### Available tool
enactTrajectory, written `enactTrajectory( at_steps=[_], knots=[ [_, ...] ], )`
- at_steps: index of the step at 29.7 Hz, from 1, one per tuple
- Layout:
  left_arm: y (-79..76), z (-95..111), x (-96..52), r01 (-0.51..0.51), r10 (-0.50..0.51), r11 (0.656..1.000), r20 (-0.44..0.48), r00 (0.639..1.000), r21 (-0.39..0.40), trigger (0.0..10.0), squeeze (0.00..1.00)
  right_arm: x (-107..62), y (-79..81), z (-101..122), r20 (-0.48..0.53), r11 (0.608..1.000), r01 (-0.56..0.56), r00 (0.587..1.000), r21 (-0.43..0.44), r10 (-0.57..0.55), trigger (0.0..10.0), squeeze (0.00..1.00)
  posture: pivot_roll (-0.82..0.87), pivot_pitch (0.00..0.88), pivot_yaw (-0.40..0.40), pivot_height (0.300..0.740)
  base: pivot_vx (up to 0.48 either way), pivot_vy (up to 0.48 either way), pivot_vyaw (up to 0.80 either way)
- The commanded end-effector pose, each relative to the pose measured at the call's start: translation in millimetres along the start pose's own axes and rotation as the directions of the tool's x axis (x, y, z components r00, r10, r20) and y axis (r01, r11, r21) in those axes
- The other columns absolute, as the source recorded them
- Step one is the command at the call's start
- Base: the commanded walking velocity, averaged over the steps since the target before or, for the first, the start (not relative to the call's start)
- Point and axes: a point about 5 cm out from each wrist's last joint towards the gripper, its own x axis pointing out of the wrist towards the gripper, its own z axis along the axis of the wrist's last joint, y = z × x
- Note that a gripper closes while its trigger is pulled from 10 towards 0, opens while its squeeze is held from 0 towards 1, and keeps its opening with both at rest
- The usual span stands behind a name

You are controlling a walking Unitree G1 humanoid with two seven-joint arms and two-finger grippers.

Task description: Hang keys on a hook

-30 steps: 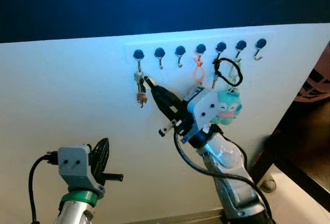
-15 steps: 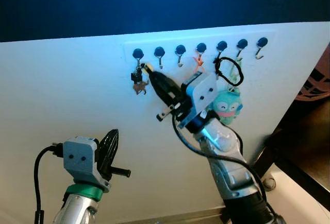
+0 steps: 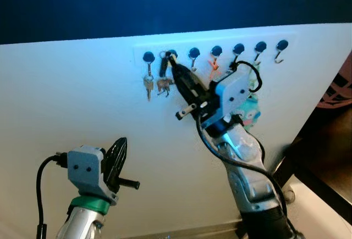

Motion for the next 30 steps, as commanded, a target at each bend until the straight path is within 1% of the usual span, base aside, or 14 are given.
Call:
enactTrajectory(
  at_steps=[1,6,13,15,17,18,19,20,21,22,23,25,26,30],
  knots=[
    [1.1,-2.0,-3.3,0.003,-0.003,1.0,-0.012,1.0,0.0,10.0,0.0,-3.2,2.9,-1.0,-0.009,1.0,0.0,1.0,0.004,0.0,10.0,0.0,-0.13,0.081,0.115,0.74,0.0,0.0,0.0],
    [0.8,-3.3,-4.3,0.007,-0.006,1.0,-0.019,1.0,0.006,10.0,0.0,-11.7,4.8,-4.9,-0.038,1.0,0.012,0.999,0.013,-0.012,10.0,0.0,-0.13,0.081,0.115,0.74,0.0,0.0,0.0],
    [0.3,-4.0,-4.5,0.008,-0.008,1.0,-0.021,1.0,0.009,10.0,0.0,-18.1,6.2,-9.8,-0.065,1.0,0.028,0.998,0.015,-0.027,10.0,0.0,-0.13,0.081,0.115,0.74,0.0,0.0,0.0],
    [0.1,-4.4,-4.5,0.01,-0.01,1.0,-0.023,1.0,0.01,10.0,0.0,-22.5,6.2,-14.5,-0.091,0.999,0.043,0.995,0.013,-0.042,10.0,0.0,-0.13,0.081,0.115,0.74,0.0,0.0,0.0],
    [0.1,-4.4,-4.5,0.01,-0.01,1.0,-0.023,1.0,0.01,10.0,0.0,-22.5,6.2,-14.5,-0.091,0.999,0.043,0.995,0.013,-0.042,10.0,0.0,-0.13,0.081,0.115,0.74,0.0,0.0,0.0],
    [0.0,-5.0,-4.7,0.011,-0.01,1.0,-0.025,1.0,0.011,10.0,0.0,-25.1,6.6,-19.0,-0.118,0.999,0.045,0.992,0.013,-0.043,10.0,0.0,-0.13,0.081,0.115,0.74,0.0,0.0,0.0],
    [-0.1,-5.7,-5.0,0.012,-0.012,1.0,-0.029,1.0,0.013,10.0,0.0,-28.4,8.6,-24.1,-0.148,0.999,0.034,0.988,0.012,-0.032,10.0,0.0,-0.13,0.081,0.115,0.74,0.0,0.0,0.0],
    [-0.1,-5.7,-5.0,0.012,-0.012,1.0,-0.029,1.0,0.013,10.0,0.0,-28.4,8.6,-24.1,-0.148,0.999,0.034,0.988,0.012,-0.032,10.0,0.0,-0.13,0.081,0.115,0.74,0.0,0.0,0.0],
    [-0.2,-6.1,-5.2,0.013,-0.013,1.0,-0.031,0.999,0.015,10.0,0.0,-31.9,11.3,-29.5,-0.18,1.0,0.019,0.983,0.012,-0.016,10.0,0.0,-0.13,0.081,0.115,0.74,0.0,0.0,0.0],
    [-0.2,-6.1,-5.2,0.013,-0.013,1.0,-0.031,0.999,0.015,10.0,0.0,-31.9,11.3,-29.5,-0.18,1.0,0.019,0.983,0.012,-0.016,10.0,0.0,-0.13,0.081,0.115,0.74,0.0,0.0,0.0],
    [-0.2,-6.4,-5.3,0.014,-0.013,1.0,-0.033,0.999,0.016,10.0,0.0,-35.3,14.0,-34.1,-0.206,1.0,0.005,0.979,0.016,-0.002,10.0,0.0,-0.13,0.081,0.115,0.74,0.0,0.0,0.0],
    [-0.2,-6.4,-5.3,0.014,-0.013,1.0,-0.033,0.999,0.016,10.0,0.0,-35.3,14.0,-34.1,-0.206,1.0,0.005,0.979,0.016,-0.002,10.0,0.0,-0.13,0.081,0.115,0.74,0.0,0.0,0.0],
    [-0.3,-6.5,-5.4,0.015,-0.014,1.0,-0.035,0.999,0.018,10.0,0.0,-39.5,17.6,-38.5,-0.233,1.0,-0.009,0.973,0.018,0.013,10.0,0.0,-0.13,0.081,0.115,0.74,0.0,0.0,0.0],
    [-0.3,-6.5,-5.4,0.015,-0.014,1.0,-0.035,0.999,0.018,10.0,0.0,-39.5,17.6,-38.5,-0.233,1.0,-0.009,0.973,0.018,0.013,10.0,0.0,-0.13,0.081,0.115,0.74,0.0,0.0,0.0]
  ],
)
